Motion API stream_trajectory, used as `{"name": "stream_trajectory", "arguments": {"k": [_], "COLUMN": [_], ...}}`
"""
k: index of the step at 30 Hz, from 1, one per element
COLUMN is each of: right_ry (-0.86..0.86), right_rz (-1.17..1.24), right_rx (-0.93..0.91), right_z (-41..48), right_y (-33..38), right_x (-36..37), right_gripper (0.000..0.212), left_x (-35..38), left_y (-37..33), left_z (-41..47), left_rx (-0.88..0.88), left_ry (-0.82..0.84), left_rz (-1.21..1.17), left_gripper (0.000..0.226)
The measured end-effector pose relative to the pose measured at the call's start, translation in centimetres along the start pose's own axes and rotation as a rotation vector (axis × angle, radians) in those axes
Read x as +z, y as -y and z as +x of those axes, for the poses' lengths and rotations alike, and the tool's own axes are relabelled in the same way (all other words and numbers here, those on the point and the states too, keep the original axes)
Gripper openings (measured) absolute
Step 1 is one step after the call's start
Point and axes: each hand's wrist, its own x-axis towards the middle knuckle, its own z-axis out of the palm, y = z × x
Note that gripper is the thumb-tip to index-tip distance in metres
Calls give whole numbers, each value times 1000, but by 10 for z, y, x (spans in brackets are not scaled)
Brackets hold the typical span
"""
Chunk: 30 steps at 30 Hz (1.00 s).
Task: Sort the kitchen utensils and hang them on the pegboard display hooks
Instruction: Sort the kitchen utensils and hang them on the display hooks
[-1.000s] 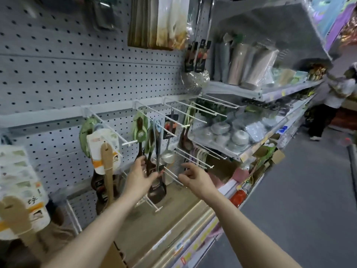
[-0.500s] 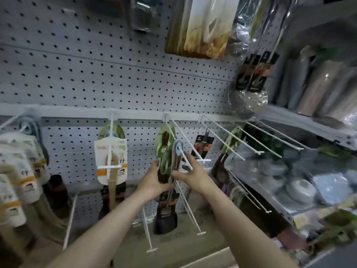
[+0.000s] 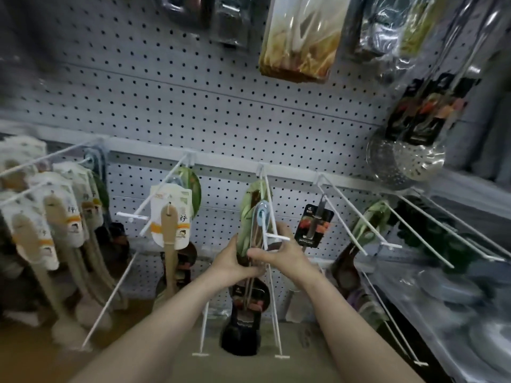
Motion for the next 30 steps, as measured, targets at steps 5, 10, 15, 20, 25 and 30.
{"name": "stream_trajectory", "arguments": {"k": [5, 10, 15, 20, 25, 30], "right_ry": [-15, -72, -45, 31, 119, 89], "right_rz": [54, 59, 140, 201, 279, 262], "right_rx": [2, -17, -6, 5, 27, 33], "right_z": [-13, -24, -34, -41, -42, -46], "right_y": [1, -1, -5, -17, -20, -22], "right_x": [2, 4, -3, 2, -4, 0], "right_gripper": [68, 65, 51, 52, 45, 40], "left_x": [17, 32, 37, 36, 41, 30], "left_y": [4, 0, 9, 2, 6, 29], "left_z": [-18, -33, -41, -39, -41, -34], "left_rx": [-69, -133, -204, -205, -169, -186], "left_ry": [-93, -116, -49, 25, 42, 91], "left_rz": [-49, -60, -57, -72, 16, 23], "left_gripper": [75, 103, 92, 56, 42, 58]}}
